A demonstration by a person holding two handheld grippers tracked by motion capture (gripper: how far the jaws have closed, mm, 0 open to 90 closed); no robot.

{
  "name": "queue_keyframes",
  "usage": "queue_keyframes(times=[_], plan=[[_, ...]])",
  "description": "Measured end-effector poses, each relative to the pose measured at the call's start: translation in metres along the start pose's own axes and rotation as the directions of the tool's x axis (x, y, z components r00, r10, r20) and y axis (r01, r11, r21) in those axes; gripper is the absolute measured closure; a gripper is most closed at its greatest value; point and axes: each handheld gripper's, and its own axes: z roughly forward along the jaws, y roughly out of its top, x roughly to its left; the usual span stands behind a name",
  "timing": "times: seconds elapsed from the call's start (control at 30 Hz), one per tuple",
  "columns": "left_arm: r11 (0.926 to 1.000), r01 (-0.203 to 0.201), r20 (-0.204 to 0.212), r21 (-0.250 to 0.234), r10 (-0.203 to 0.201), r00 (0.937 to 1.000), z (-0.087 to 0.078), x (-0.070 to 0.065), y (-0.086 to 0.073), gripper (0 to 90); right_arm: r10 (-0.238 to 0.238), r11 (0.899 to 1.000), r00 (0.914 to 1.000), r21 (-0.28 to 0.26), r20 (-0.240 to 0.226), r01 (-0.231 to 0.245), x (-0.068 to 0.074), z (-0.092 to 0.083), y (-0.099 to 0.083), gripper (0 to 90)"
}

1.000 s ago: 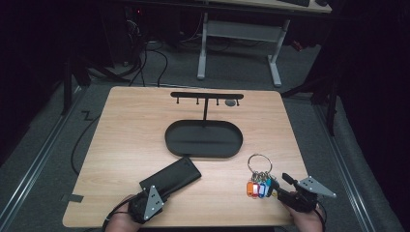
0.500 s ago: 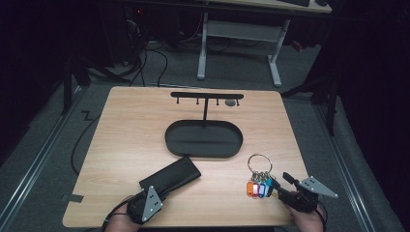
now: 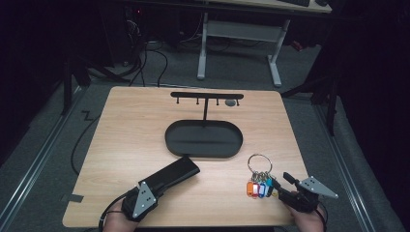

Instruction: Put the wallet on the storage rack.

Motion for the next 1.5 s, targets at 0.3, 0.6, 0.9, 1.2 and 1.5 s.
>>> queue_keyframes(times=[0.3,0.6,0.9,1.2,1.5], plan=[[0.9966,0.067,0.040,-0.048,-0.065,0.9971,-0.005,0.006,0.005,80.7,0.013,1.000,0.9999,0.004,-0.003,-0.013,-0.002,0.002,-0.002,42.0],[0.9884,0.148,0.103,-0.032,-0.144,0.9842,0.001,0.013,0.014,80.9,0.033,0.999,0.9994,-0.009,0.008,-0.033,-0.003,-0.002,-0.002,42.1],[0.9825,0.177,0.151,-0.058,-0.167,0.9744,0.002,0.009,0.017,81.0,0.042,0.999,0.9989,-0.004,0.022,-0.042,-0.006,-0.002,-0.004,42.2],[0.9471,0.305,0.185,-0.099,-0.284,0.9409,-0.004,0.032,0.010,80.9,0.039,0.999,0.9984,-0.004,0.040,-0.039,-0.005,-0.003,-0.005,42.2],[0.9238,0.370,0.248,-0.100,-0.337,0.9084,-0.008,0.031,0.014,81.9,0.044,0.999,0.9980,-0.005,0.045,-0.044,-0.006,-0.004,-0.005,42.2]])
